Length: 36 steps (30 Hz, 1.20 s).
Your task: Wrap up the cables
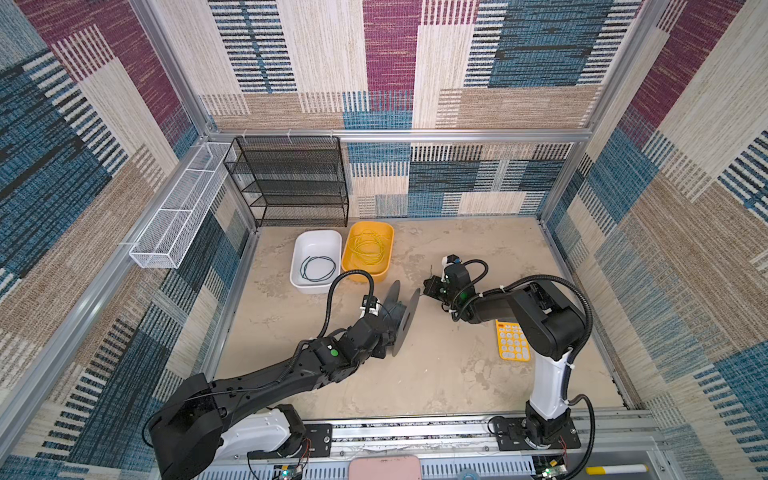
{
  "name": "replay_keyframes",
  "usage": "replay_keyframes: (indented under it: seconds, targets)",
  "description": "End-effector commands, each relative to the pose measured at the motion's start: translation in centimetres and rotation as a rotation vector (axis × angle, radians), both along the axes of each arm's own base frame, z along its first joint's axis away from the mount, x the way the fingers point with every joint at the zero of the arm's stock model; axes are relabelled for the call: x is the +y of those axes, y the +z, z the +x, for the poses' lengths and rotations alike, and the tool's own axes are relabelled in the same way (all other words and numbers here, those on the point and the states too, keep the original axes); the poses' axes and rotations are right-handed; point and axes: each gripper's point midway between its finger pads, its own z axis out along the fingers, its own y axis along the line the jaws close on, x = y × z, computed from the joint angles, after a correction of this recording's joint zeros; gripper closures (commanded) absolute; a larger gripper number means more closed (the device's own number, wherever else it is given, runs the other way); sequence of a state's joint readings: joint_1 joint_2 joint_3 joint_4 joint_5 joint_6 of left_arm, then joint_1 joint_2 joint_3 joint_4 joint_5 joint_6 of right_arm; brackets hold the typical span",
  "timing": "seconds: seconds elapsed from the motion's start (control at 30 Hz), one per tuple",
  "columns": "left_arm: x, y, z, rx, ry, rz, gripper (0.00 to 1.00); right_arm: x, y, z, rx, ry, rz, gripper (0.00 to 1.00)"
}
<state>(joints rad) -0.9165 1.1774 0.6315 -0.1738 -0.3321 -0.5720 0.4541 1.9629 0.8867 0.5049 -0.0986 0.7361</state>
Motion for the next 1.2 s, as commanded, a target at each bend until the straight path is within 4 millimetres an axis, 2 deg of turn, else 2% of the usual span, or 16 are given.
replay_keyframes:
  seconds: [0.0,0.37,0.5,0.77,0.93,1.07,1.17]
  targets:
    - [-0.9,1.8,0.7,-0.053,-0.023,-0.038,1.00,0.3,1.0,0.3,-0.029,0.005,0.026,1.00]
    - [-0.8,6.3,0.1,-0.109,-0.060,-0.092,1.00,0.7,2.6,0.1,-0.051,0.029,0.070,1.00]
    - [-0.3,9.1,0.6,-0.108,-0.034,-0.128,1.00,0.2,3.0,-0.3,-0.068,0.020,0.066,1.00]
    - [0.7,13.3,5.1,-0.124,0.120,-0.233,1.00,-0.1,4.5,-3.7,-0.096,-0.021,0.163,1.00]
    - [-0.6,13.8,7.4,-0.149,0.164,-0.264,1.00,1.0,5.9,-5.2,-0.121,-0.017,0.173,1.00]
    - [1.0,14.2,9.1,-0.216,0.274,-0.234,1.00,2.1,6.4,-6.3,-0.126,-0.008,0.170,1.00]
    - [1.2,14.7,10.0,-0.244,0.302,-0.219,1.00,2.8,7.1,-7.5,-0.145,-0.011,0.147,1.00]
